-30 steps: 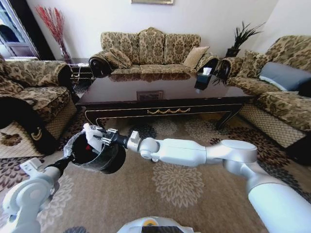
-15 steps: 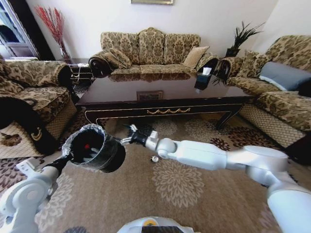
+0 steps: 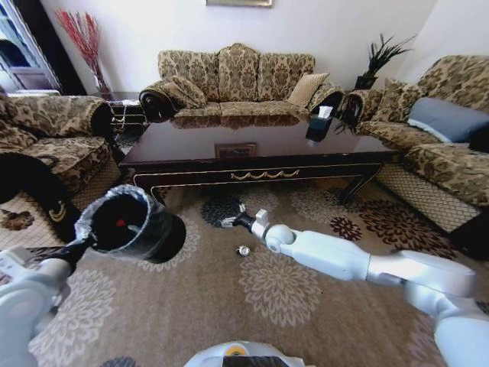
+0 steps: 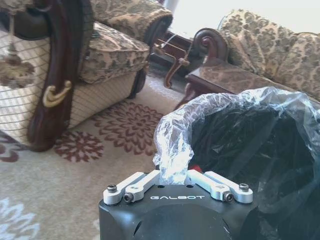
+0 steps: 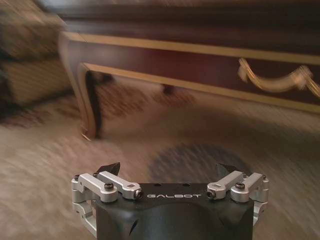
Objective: Move to the front of the table and pick up the trash from the floor, then place it into the trash bin.
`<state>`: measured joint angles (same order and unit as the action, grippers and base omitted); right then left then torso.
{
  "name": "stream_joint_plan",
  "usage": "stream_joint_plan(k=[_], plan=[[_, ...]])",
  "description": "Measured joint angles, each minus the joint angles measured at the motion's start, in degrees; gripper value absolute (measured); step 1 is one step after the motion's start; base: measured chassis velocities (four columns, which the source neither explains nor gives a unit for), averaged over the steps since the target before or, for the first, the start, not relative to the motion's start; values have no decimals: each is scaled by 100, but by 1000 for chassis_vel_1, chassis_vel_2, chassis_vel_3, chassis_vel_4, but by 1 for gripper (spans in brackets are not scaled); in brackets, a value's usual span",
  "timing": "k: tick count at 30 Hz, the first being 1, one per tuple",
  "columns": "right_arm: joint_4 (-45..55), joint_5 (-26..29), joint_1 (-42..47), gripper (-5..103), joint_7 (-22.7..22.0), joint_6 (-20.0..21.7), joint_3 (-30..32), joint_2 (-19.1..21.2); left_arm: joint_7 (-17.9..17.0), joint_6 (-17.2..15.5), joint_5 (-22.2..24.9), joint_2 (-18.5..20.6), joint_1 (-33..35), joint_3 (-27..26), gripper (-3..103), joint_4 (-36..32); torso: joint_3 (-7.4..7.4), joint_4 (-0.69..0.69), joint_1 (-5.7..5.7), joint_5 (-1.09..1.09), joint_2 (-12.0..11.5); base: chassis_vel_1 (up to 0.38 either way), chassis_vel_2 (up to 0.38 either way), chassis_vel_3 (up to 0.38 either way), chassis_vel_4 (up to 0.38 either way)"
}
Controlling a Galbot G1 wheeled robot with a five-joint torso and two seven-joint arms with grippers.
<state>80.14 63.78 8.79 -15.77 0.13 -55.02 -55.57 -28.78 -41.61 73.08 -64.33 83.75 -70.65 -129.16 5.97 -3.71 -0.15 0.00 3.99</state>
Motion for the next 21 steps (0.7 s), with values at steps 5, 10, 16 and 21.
stream_joint_plan(k=[5,10,16,21], plan=[[-294,139,372,100,-1193,606,114,-293,3,2,28,136,-95,23,4,219,0,-3,0,2,0,0,0,0,0],[-611,285,809,100,-2055,815,300,-828,14,3,54,211,-142,39,4,351,0,-1,0,1,0,0,0,0,0],[-1353,56,1230,100,-2093,678,653,-1415,14,3,38,251,-138,46,4,393,0,-1,0,2,0,0,0,0,0],[-2313,-185,1607,100,-2193,497,1157,-1961,13,4,-19,252,-129,71,4,394,0,-1,0,1,0,0,0,0,0]])
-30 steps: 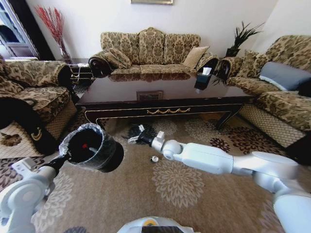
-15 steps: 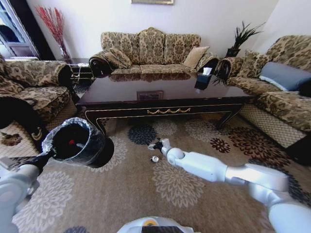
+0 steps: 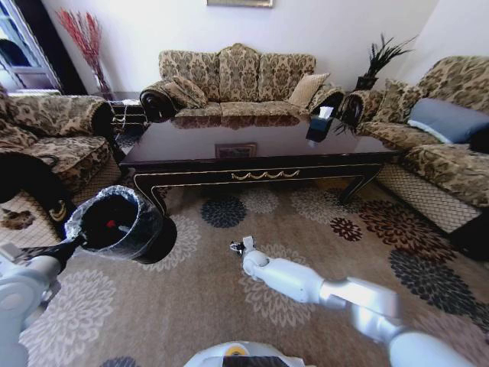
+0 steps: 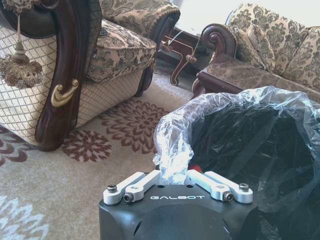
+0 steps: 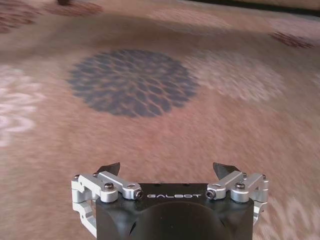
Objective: Move to the front of the table and pick up the trash from the floor, then place it into the trash bin.
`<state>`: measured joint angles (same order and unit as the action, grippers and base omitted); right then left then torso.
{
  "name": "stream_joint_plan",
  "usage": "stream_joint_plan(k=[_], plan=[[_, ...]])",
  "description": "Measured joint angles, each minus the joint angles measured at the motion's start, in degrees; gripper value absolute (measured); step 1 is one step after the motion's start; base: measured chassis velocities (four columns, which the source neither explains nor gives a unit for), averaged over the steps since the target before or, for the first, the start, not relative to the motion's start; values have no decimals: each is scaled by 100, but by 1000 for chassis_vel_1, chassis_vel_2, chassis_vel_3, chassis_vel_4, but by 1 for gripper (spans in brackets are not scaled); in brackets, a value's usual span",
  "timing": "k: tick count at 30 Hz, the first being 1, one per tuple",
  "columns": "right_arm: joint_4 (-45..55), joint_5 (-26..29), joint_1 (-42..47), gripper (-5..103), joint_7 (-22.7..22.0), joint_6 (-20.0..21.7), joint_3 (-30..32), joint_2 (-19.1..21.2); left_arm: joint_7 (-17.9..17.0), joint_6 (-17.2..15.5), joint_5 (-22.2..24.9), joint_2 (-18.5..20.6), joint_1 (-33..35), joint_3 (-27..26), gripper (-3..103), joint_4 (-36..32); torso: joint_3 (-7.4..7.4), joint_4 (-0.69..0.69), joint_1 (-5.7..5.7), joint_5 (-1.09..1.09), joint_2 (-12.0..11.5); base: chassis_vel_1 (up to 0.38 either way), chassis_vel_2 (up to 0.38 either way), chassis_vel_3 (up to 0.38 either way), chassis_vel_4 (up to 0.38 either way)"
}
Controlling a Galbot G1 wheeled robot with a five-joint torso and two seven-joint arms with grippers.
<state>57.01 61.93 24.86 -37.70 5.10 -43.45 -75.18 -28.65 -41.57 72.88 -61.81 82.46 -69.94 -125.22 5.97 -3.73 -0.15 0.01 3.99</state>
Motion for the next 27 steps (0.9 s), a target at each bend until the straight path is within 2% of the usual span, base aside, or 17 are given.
stream_joint_plan(k=[3,9,21,24,27], plan=[[-490,-55,119,100,-99,-24,263,-237,-1,0,-63,-48,2,63,4,-32,0,0,0,0,0,0,0,0,0],[-1015,-243,188,100,-41,-26,542,-411,3,0,-110,-100,55,97,4,-110,0,-2,0,0,0,0,0,0,0],[-866,-376,270,100,110,-101,449,-284,16,1,-140,-174,136,95,4,-194,0,-1,0,-1,0,0,0,0,0],[-915,-568,310,100,204,-508,431,-272,17,1,-149,-164,143,92,4,-213,0,0,0,-1,0,0,0,0,0],[-951,-671,317,100,284,-634,425,-266,17,1,-149,-144,151,82,4,-223,0,-1,0,-1,0,0,0,0,0]])
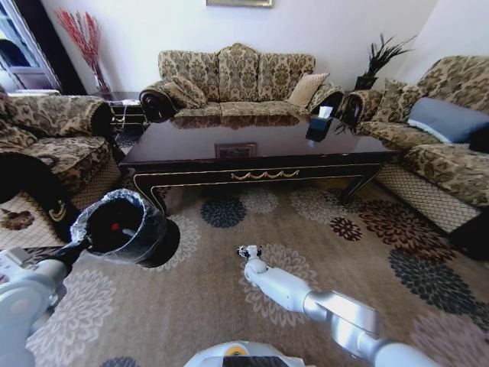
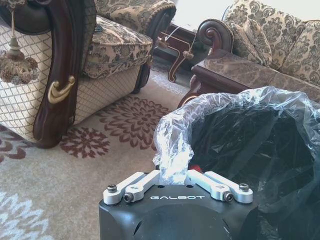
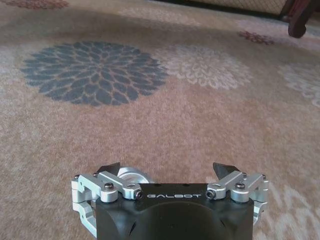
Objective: Move to the front of the table and pick up the trash from the floor, then place it into the trash bin.
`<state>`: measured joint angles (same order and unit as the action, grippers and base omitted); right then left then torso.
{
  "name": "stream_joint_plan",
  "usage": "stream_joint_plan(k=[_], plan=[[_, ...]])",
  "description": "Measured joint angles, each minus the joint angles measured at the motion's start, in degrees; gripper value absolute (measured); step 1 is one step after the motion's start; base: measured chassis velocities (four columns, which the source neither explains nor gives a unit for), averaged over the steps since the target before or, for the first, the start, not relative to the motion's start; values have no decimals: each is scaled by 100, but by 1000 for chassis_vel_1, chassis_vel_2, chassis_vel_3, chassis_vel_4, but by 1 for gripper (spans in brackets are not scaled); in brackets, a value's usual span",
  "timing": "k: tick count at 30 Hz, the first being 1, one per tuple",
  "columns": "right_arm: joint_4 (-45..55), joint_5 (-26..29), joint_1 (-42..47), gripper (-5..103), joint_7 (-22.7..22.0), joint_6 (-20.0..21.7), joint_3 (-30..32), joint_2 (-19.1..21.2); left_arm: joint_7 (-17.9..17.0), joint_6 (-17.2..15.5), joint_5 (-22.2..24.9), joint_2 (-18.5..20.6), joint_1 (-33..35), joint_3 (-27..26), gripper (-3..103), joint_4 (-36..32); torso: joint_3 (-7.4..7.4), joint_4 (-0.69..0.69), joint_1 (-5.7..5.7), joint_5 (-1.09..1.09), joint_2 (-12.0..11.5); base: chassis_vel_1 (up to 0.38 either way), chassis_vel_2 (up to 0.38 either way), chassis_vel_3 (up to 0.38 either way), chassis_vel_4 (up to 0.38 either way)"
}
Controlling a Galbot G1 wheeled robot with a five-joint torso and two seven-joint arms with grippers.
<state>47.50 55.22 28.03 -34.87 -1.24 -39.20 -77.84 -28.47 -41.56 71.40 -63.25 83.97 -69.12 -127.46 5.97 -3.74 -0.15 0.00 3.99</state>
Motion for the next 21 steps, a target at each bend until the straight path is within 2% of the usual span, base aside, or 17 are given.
stream_joint_plan(k=[6,14,21], plan=[[167,226,42,100,-118,313,-15,23,1,0,1,3,16,-12,4,-16,0,1,0,0,0,0,0,0,0],[277,182,67,100,171,-116,-64,29,7,0,2,-19,45,-37,4,-13,0,1,1,0,0,0,0,0,0],[290,174,38,100,264,-266,-54,-10,9,0,-12,-42,47,-29,4,-11,0,0,0,0,0,-13,21,19,-23]])
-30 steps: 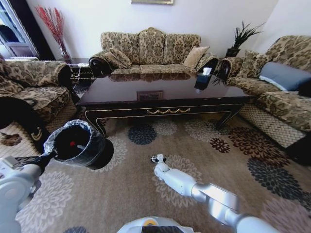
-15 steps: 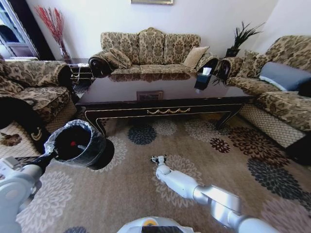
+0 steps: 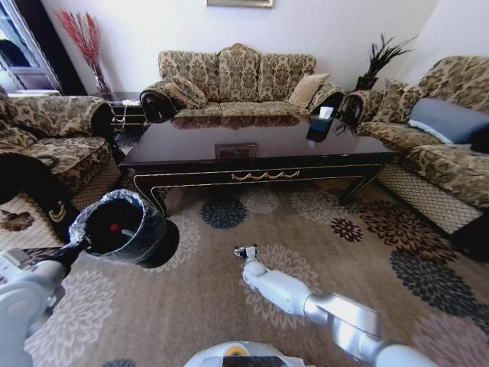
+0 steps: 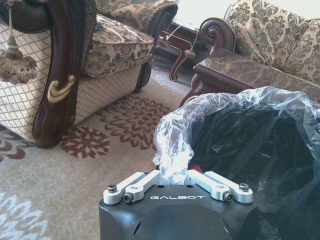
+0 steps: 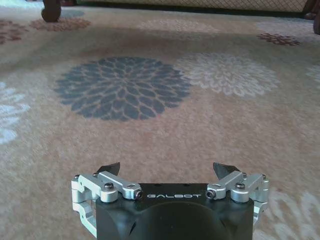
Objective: Move to the front of the table and pick up the trash from the floor, then place it into the trash bin.
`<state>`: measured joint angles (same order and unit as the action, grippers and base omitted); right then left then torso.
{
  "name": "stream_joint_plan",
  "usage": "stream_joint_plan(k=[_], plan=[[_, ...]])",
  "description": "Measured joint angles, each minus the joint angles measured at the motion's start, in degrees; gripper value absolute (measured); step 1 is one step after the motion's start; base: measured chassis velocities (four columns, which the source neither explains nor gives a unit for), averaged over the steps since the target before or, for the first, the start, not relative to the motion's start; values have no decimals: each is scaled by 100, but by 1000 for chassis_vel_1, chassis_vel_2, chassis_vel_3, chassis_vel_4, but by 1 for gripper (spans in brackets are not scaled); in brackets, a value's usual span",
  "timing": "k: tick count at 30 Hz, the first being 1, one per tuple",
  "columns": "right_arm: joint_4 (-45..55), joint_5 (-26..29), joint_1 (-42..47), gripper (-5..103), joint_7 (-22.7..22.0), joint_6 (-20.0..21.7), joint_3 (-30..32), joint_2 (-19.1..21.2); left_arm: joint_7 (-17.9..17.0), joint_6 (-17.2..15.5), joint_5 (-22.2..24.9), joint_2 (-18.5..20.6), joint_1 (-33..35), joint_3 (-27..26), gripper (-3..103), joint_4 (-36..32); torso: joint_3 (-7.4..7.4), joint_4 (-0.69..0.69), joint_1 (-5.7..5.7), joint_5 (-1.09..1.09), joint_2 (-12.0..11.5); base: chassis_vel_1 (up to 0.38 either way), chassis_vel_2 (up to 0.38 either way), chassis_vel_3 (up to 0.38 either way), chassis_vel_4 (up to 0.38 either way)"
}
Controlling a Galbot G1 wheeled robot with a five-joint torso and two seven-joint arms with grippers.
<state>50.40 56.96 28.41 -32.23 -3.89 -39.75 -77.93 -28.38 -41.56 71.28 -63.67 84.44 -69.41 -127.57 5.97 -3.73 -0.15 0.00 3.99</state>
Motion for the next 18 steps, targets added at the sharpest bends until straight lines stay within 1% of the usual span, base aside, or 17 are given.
stream_joint_plan(k=[4,8,18], plan=[[-15,54,-13,100,25,-30,7,-26,1,2,-2,4,0,-1,4,9,0,0,0,0,0,0,0,0,0],[35,203,-14,100,-45,101,-15,-64,5,3,-2,17,-6,1,4,9,0,0,0,0,0,0,0,0,0],[48,215,-22,100,-30,40,-209,-58,16,6,-16,17,-20,13,4,39,-1,1,0,0,0,-8,9,10,-7]])
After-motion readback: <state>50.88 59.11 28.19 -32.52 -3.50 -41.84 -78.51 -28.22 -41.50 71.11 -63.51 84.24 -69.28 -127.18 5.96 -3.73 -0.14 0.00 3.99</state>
